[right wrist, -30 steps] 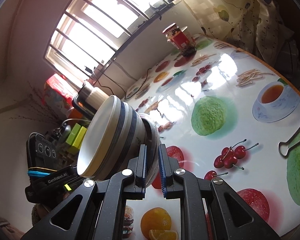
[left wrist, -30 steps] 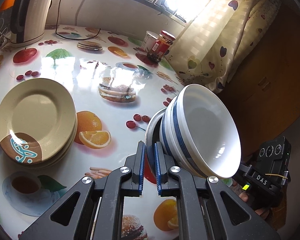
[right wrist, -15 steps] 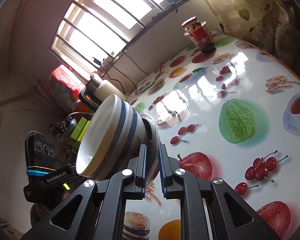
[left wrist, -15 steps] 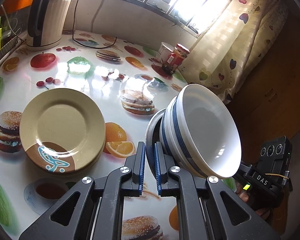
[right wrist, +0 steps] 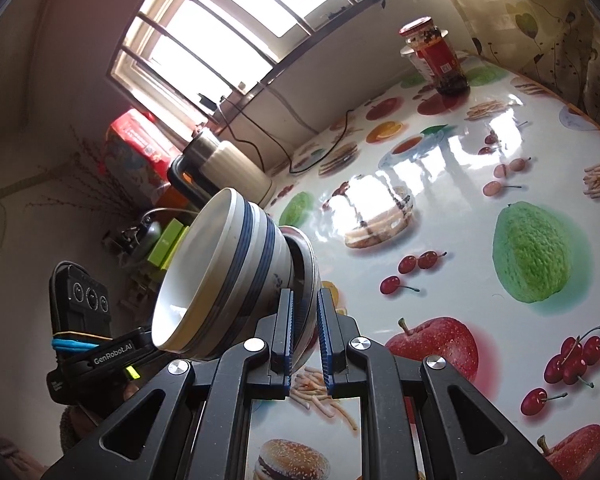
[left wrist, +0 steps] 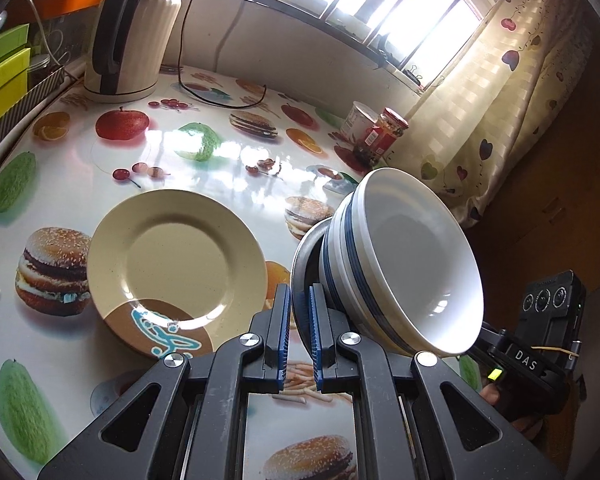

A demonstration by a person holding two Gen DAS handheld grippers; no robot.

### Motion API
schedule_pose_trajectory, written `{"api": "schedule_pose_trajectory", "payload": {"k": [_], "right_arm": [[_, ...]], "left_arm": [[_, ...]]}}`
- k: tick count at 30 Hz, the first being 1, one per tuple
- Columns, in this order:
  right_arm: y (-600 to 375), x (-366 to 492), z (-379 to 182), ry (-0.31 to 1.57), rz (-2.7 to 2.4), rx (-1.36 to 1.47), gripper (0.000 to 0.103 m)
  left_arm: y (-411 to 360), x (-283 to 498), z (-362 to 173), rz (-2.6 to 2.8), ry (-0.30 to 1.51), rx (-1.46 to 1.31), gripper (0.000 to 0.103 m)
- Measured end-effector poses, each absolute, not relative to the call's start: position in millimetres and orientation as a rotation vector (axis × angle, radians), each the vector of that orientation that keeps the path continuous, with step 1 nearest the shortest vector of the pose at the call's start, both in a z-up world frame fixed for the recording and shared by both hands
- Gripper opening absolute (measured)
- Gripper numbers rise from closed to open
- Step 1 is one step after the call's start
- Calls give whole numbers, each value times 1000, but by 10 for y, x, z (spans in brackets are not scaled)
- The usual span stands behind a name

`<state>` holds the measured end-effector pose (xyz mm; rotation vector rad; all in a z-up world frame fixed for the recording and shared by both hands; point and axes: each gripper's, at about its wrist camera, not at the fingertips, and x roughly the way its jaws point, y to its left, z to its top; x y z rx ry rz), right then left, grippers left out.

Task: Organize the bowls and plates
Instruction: 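Carry the blue-striped bowl stack with both tools toward the cream plate stack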

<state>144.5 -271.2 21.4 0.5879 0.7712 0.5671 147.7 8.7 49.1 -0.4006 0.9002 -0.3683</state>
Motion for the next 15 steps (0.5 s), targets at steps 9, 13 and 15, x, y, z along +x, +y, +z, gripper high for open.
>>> {"api": "schedule_pose_trajectory", "payload": {"k": [9,13,15], "right_arm": [[-2418,1616,208,796,609,570,13],[-2274,1704,205,805,623,562,13],[-2206,1738,193,811,633,559,13]], "left_arm": [[382,1545,467,-324,899,-426,8],[507,1572,468,-306,892,-430,8],[560,1590,467,-297,891,-429,8]]}}
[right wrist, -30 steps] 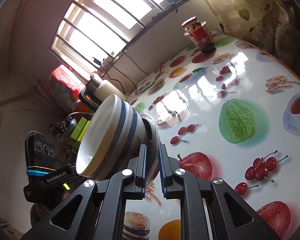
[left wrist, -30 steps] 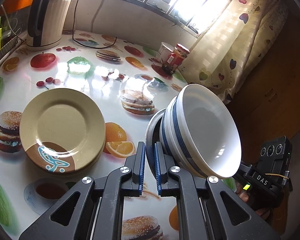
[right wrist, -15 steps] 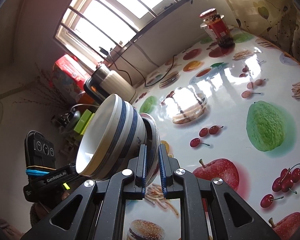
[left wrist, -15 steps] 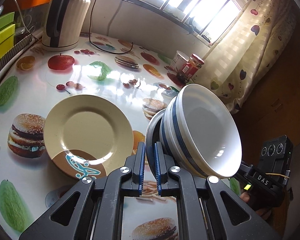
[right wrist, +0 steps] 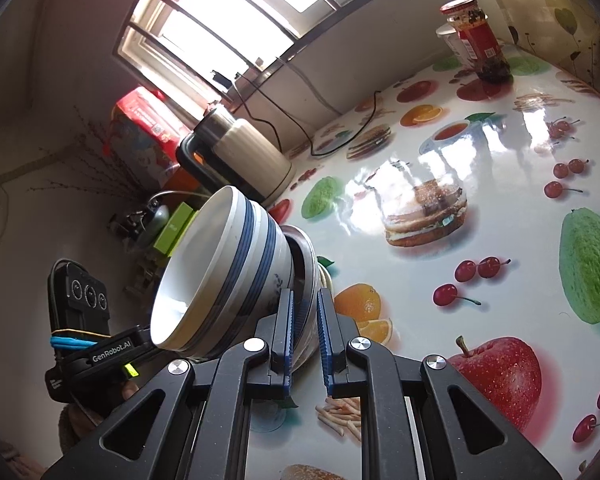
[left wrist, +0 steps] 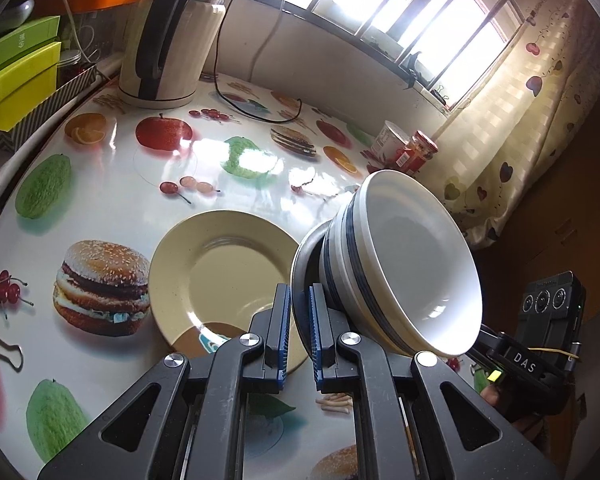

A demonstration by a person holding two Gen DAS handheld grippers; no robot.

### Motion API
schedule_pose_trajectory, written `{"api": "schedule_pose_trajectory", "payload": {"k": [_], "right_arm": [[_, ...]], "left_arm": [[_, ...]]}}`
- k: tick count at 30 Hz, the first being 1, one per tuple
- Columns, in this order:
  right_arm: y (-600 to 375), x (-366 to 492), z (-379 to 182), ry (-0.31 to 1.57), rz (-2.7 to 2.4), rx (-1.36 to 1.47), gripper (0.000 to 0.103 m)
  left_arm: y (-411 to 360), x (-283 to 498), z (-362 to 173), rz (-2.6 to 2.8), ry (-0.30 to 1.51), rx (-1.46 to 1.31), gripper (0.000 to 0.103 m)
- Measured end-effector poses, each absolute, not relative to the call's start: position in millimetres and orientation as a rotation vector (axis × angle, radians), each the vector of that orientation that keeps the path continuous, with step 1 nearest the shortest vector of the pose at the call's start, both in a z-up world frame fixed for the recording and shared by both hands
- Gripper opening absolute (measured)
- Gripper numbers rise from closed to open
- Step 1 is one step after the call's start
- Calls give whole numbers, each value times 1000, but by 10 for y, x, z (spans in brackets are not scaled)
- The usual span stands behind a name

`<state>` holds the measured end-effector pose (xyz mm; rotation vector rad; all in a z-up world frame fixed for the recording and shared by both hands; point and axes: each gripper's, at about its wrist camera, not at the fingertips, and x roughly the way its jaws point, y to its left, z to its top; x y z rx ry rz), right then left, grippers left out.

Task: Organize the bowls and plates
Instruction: 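Carry the blue-striped bowl stack with both tools toward the cream plate stack, then lower the bowl stack onto the cream plates and open both tools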

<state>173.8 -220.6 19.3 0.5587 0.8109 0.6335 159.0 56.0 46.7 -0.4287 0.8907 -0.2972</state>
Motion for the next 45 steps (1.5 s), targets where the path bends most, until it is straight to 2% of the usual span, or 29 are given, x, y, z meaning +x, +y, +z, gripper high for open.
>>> {"api": "schedule_pose_trajectory", "payload": {"k": [25,45], "right_arm": [[-1579,2215,-81,900,687,528,13],[-1462,2322,-164,919,694,517,13]], "left_arm": [[1042,1832,98,-188,944,-464,8],[1148,1841,57,-183,928,-508,8]]}}
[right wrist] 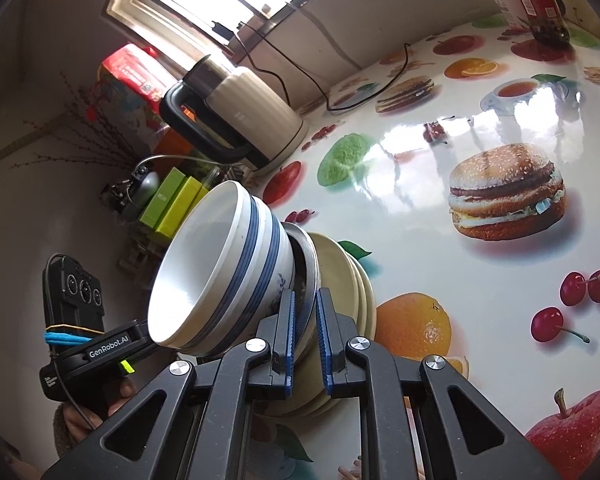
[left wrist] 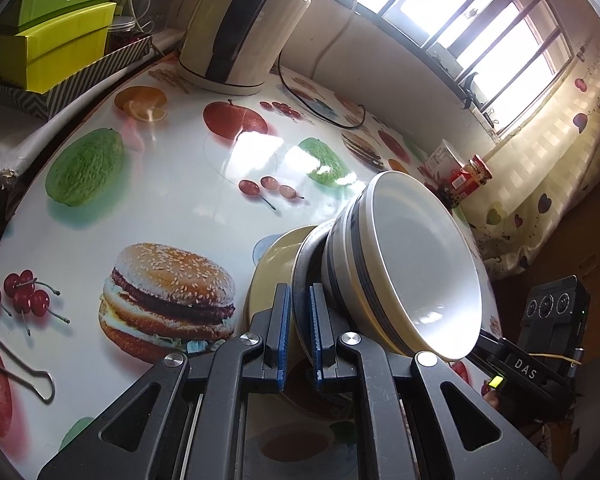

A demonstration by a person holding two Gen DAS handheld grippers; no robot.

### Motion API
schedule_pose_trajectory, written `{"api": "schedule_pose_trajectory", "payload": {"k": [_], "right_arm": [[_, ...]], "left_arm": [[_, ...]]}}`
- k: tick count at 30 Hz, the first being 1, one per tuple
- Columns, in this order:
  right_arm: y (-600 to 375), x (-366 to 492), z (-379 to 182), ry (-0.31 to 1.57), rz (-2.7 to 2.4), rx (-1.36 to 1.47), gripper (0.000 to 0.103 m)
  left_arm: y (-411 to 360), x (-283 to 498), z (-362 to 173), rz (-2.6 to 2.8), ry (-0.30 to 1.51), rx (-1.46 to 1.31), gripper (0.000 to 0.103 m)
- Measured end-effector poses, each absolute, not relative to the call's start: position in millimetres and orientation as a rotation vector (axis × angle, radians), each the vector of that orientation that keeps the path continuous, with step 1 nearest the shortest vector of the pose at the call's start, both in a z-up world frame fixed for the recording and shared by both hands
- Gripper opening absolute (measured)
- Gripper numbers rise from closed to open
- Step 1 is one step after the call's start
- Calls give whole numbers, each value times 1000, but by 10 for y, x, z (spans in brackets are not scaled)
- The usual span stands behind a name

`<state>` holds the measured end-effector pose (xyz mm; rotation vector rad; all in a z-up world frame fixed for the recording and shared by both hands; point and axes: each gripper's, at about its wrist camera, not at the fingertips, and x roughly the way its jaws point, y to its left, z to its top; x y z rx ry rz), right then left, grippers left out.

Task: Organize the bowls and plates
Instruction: 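Lower the bowl stack onto the cream plates and open both tools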

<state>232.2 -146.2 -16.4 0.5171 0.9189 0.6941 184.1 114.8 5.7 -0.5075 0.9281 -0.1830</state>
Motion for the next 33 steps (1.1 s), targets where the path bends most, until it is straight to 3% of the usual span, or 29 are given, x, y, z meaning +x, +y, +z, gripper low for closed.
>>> {"api": "schedule_pose_trajectory", "payload": {"k": [8,17,24,27,33], "right_arm": [[-1454,2318,-156,921,679,503,13],[-1470,2275,-157,922,645,469,27],[-1507,2197,-78,896,625,451,36],[-1528,2149,-41,884,616,442,43],[-1542,2003,39,863,594,404,48]], "left_arm": [[1108,1809,84,-165,925,-459,14],[1094,1720,125,-128,916,-422,22],[1109,1589,198,-97,896,-403,36],[1092,1513,245,-79,883,-379,39],[1025,1337,360,-50,850,-315,42]]}}
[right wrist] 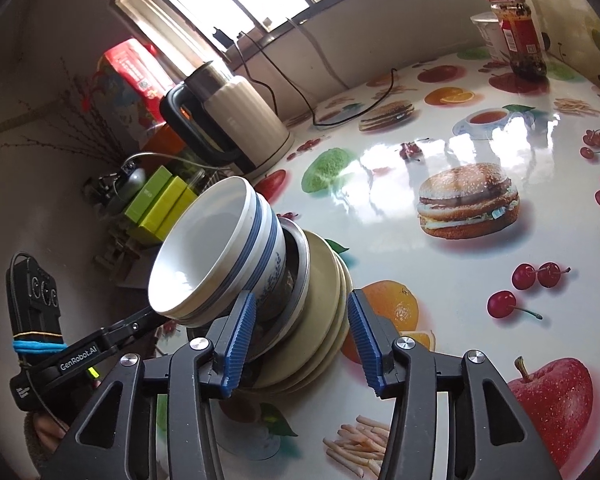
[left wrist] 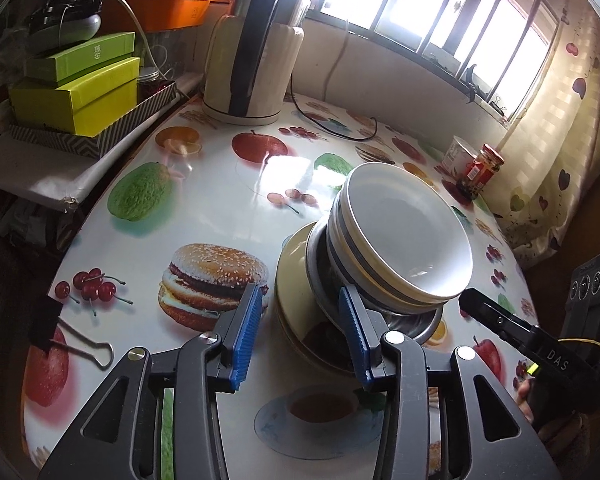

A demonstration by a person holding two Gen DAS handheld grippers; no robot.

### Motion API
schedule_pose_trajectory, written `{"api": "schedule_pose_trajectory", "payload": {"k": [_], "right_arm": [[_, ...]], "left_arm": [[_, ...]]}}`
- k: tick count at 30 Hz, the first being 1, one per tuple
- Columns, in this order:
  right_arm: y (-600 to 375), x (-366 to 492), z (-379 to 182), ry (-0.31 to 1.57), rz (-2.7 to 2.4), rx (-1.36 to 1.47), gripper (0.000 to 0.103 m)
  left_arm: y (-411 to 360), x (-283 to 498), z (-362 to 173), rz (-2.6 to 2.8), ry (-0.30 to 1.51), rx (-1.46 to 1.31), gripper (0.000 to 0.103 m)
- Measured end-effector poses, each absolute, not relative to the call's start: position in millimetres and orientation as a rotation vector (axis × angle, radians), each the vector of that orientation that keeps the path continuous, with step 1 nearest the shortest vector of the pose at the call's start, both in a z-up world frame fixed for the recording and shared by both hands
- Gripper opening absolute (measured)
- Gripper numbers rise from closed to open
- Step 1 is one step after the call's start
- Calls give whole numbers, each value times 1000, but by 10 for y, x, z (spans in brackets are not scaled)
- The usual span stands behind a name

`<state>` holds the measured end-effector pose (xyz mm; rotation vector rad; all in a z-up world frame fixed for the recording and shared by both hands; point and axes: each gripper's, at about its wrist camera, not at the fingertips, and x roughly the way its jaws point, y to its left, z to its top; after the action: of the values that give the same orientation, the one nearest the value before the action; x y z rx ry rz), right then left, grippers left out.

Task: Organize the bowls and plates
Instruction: 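Lower the bowl stack onto the cream plates and open both tools, then withdraw both open tools from the stacked plates and bowls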

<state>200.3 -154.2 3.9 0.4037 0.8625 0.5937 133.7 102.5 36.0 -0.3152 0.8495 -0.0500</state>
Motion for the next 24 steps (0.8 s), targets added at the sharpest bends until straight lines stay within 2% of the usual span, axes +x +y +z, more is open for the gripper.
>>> {"api": "schedule_pose_trajectory", "payload": {"k": [14,24], "right_arm": [[-1541,1534,173,798,560,261,56],[-1543,1246,150,785,502,154,68]], "left_arm": [[793,909,389,20,812,-151,44],[724,725,176,73,832,-94,44]]}}
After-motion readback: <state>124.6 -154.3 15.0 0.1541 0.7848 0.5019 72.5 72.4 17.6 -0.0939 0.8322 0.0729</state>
